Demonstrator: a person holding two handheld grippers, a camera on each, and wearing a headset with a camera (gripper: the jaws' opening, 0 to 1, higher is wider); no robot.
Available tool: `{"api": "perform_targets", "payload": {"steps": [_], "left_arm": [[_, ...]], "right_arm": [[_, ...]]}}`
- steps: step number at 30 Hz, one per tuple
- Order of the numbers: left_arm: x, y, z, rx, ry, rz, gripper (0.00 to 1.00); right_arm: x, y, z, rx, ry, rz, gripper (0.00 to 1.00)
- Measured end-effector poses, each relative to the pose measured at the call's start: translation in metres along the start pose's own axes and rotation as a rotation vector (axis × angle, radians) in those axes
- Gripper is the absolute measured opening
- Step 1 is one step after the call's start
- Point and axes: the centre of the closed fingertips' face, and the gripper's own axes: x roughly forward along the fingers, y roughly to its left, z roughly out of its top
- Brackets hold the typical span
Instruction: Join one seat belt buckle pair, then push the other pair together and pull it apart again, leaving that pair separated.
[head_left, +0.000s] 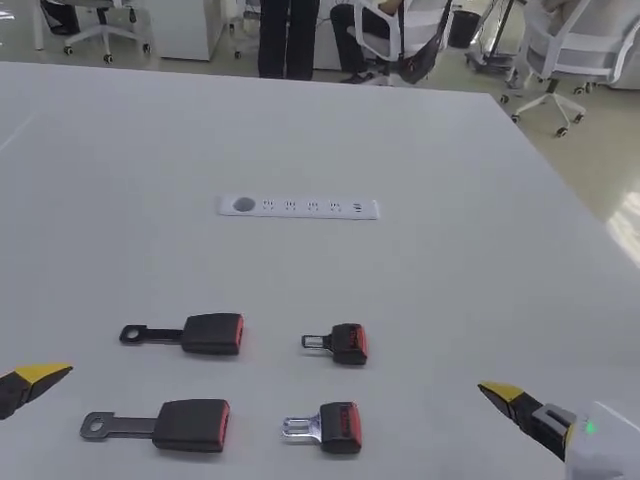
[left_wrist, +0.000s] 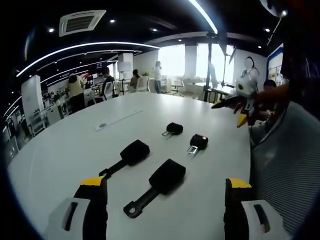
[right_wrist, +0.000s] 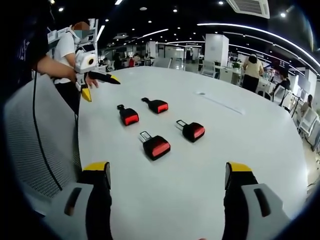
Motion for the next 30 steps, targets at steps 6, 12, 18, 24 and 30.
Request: {"api": "perform_targets", "payload": {"steps": [6,12,18,24,30], "left_arm": [[0.011,0.0,-0.001,0.039,0.024,-0.047,0.98],[0.024,-0.001,-0.004,0.09,0.06,-0.098,0.93],[0.038,0.0,-0.011,0.129,0.106,-0.146,0.85],[0.05,-0.001,-0.016,0.176,0.153,-0.2,0.75],[0.061,0.0,-0.023,0.227,0.208,-0.25,0.67]], "right_arm": [[0.006,-0.003,0.003,-0.049,0.015,0.032,0.91],[0.015,-0.004,0.002,-0.092,0.036,0.071,0.86],[0.023,-0.001,0.001,-0.132,0.059,0.125,0.79],[0.033,0.002,0.0,-0.165,0.075,0.174,0.72],[0.043,0.004,0.0,-0.203,0.098,0.222,0.67]]}}
